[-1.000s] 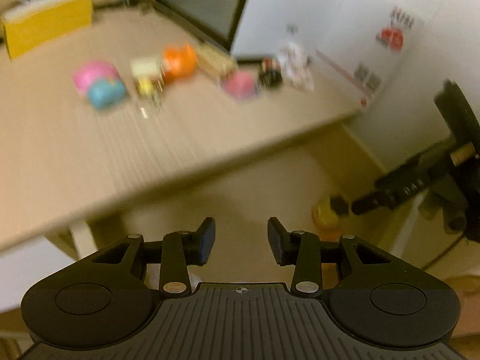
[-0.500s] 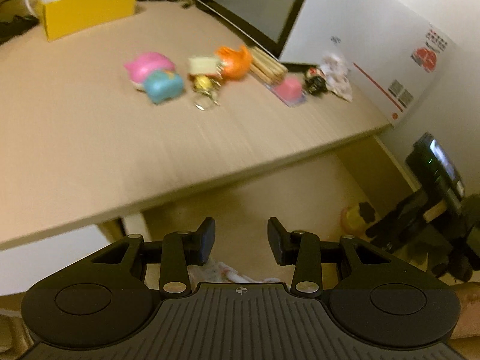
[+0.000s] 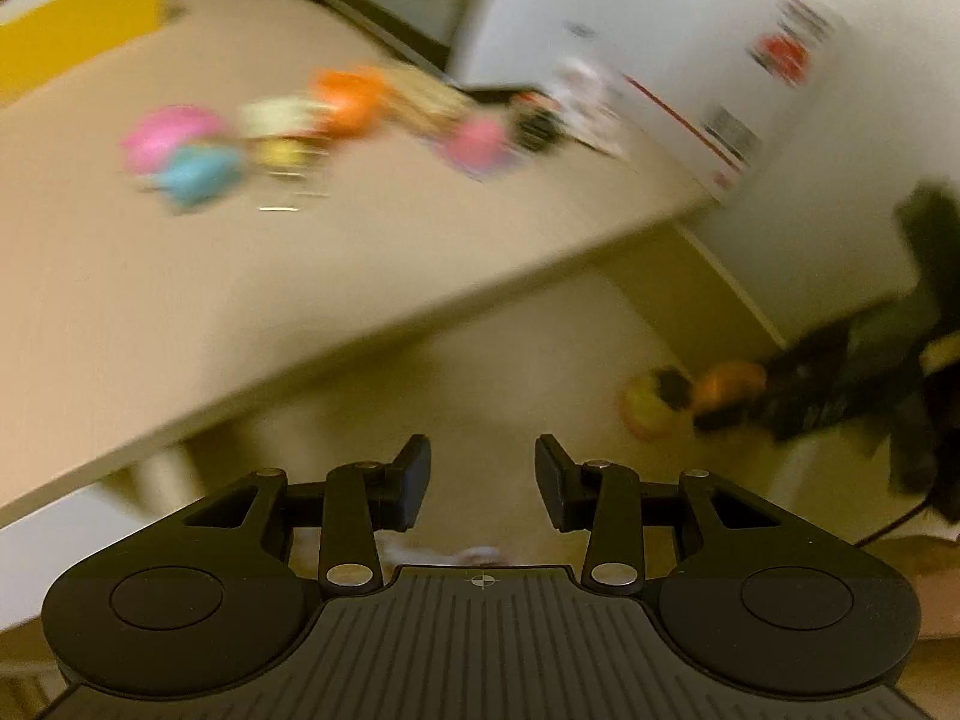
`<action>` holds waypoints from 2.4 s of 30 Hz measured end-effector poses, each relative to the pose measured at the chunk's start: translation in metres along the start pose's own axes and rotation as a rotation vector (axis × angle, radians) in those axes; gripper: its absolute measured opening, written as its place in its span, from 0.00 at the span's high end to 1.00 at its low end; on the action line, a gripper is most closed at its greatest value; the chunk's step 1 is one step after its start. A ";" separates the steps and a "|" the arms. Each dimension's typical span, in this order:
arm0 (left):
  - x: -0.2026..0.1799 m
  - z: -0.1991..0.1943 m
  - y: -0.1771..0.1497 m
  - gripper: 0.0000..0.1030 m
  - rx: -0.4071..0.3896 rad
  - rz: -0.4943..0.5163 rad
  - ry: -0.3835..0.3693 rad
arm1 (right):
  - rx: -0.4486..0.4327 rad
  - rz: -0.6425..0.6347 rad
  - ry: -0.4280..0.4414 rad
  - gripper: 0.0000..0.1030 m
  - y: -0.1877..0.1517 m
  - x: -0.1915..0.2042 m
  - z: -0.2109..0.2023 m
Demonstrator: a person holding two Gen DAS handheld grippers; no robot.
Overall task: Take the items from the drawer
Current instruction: 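Grasp the orange cup with the right tool while the left tool grasps the yellow flower-lid cup, then lift both cups out of the drawer and carry them over the desktop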
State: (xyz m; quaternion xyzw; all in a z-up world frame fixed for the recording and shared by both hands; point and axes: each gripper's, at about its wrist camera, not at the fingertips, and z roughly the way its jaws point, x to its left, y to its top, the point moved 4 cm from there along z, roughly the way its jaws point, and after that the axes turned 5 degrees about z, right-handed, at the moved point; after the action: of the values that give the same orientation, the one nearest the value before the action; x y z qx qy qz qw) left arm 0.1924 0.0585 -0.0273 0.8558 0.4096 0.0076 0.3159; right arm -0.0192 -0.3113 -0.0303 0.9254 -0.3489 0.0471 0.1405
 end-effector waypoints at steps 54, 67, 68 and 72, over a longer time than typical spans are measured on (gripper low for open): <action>-0.111 0.163 0.049 0.58 0.146 0.367 -0.092 | -0.329 0.031 -0.135 0.46 -0.041 -0.065 -0.084; -0.027 -0.023 0.090 0.58 -0.244 0.081 0.109 | -0.471 -0.092 0.054 0.46 0.043 -0.005 -0.108; -0.014 -0.035 0.095 0.58 -0.277 0.043 0.150 | -0.499 -0.105 0.057 0.46 0.056 0.000 -0.112; 0.028 -0.040 0.102 0.58 -0.295 -0.032 0.262 | -0.575 -0.158 0.024 0.46 0.105 0.014 -0.113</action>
State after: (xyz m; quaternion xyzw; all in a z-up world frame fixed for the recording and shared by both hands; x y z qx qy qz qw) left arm 0.2713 0.0521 0.0536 0.7852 0.4553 0.1737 0.3820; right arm -0.0768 -0.3626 0.1044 0.8713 -0.2732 -0.0539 0.4041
